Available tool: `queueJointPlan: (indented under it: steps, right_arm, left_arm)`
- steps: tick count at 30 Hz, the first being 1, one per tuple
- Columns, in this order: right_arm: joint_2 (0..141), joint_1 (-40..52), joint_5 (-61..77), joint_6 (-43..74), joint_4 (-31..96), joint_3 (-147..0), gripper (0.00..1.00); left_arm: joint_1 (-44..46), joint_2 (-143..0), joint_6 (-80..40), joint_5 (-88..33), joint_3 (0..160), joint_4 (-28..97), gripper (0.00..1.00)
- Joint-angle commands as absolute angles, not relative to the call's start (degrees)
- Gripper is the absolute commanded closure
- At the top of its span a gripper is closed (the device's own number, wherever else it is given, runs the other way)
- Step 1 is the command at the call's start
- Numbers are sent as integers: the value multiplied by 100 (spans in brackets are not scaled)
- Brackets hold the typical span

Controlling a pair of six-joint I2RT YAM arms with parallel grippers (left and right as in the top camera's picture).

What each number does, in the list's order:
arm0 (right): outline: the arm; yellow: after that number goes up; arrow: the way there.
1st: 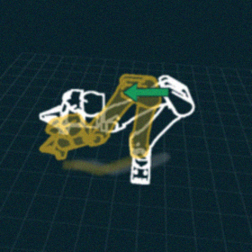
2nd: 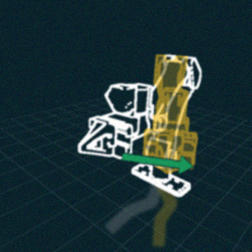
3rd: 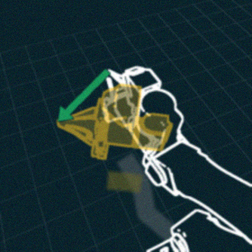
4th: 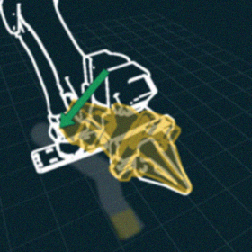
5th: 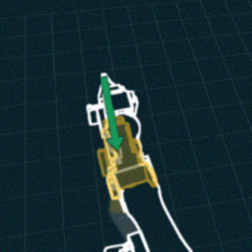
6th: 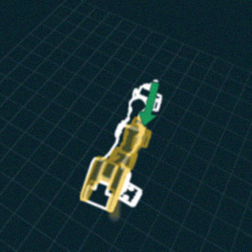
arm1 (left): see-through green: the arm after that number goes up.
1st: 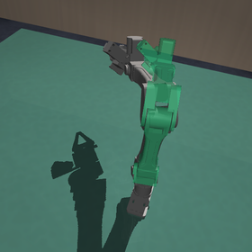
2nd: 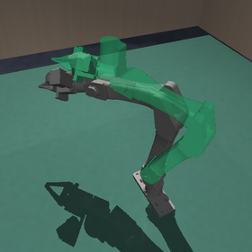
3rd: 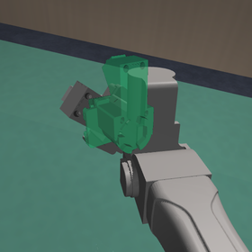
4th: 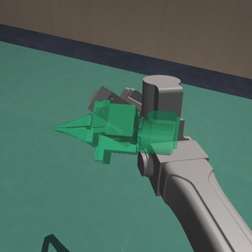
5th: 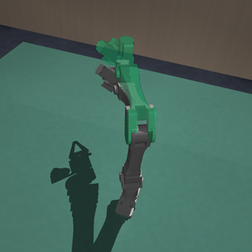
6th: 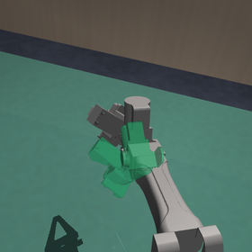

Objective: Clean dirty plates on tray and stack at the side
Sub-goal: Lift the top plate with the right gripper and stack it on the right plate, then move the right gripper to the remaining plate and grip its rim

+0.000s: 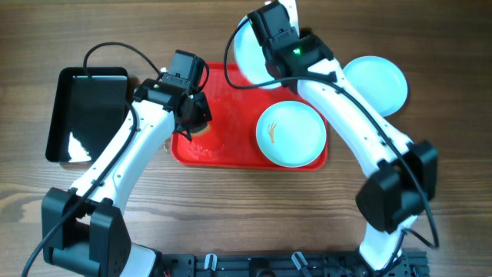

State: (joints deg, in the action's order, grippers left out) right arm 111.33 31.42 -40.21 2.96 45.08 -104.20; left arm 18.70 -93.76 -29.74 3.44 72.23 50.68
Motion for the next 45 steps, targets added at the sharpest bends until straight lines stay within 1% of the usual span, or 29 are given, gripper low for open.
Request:
queueJointPlan:
  steps: [1, 3, 8, 11, 15, 19, 21, 24, 25, 26, 27, 28, 29, 30, 31, 33, 35, 37, 39, 43, 45]
  right_arm:
    - [10862, 3518, -5725, -1015, 4305, -10554, 96]
    - [10862, 3756, -6265, -1323, 4215, -10554, 96]
    - [10862, 4108, -7098, -1616, 4038, -10554, 96]
    - [10862, 4211, -7290, -1645, 3924, -10554, 96]
    - [10862, 4198, -7288, -1435, 3929, -10554, 96]
    - [10862, 4060, -7126, -825, 4064, -10551, 96]
    - [10862, 3844, -6547, -102, 4442, -10551, 96]
    - [10862, 3299, -4840, 836, 5166, -10551, 96]
    - [10862, 3006, -4073, 1120, 5345, -10551, 96]
    - [10862, 2491, -2781, 1417, 5511, -10551, 96]
    - [10862, 2067, -1695, 1470, 5568, -10549, 96]
    - [10862, 1693, -858, 1483, 5581, -10538, 96]
    - [10862, 1406, -224, 1481, 5579, -10530, 96]
    - [10864, 928, 718, 1481, 5575, -10525, 96]
    - [10866, 550, 1369, 1481, 5566, -10508, 96]
    - [10866, -366, 2373, 1522, 5465, -10331, 96]
    - [10873, -963, 2508, 1522, 5301, -10020, 95]
    - [10899, -1455, 2265, 1625, 4906, -9500, 96]
    - [10965, -1848, 1911, 2141, 4357, -8853, 96]
    - [11015, -2176, 1900, 2423, 3632, -8138, 96]
    - [11028, -2239, 1625, 2657, 3527, -7977, 96]
  left_arm:
    - [1863, -9389, -3050, 193, 7308, 4884, 96]
    - [1863, -9389, -3050, 193, 7308, 4866, 96]
    - [1863, -9389, -3050, 193, 7308, 4866, 96]
    - [1863, -9389, -3050, 193, 7308, 4866, 96]
    - [1863, -9389, -3050, 193, 7308, 4866, 96]
    - [1863, -9389, -3050, 193, 7308, 4866, 96]
    - [1863, -9389, -3050, 193, 7308, 4866, 96]
    - [1863, -9389, -3050, 193, 7308, 4866, 96]
    - [1863, -9386, -3050, 191, 7308, 4869, 96]
    - [1863, -9389, -3050, 193, 7308, 4871, 96]
    - [1863, -9389, -3050, 193, 7308, 4869, 96]
    - [1863, -9389, -3050, 193, 7308, 4869, 96]
    - [1863, -9389, -3050, 193, 7308, 4869, 96]
    - [1863, -9389, -3050, 193, 7308, 4869, 96]
    - [1863, -9389, -3050, 193, 7308, 4866, 96]
    - [1863, -9389, -3050, 193, 7308, 4864, 96]
    - [1863, -9389, -3050, 191, 7308, 4862, 96]
    - [1863, -9389, -3052, 191, 7308, 4862, 96]
    - [1863, -9389, -3050, 191, 7308, 4860, 96]
    - [1863, -9389, -3050, 191, 7308, 4866, 96]
    - [1863, -9389, -3050, 193, 7308, 4866, 96]
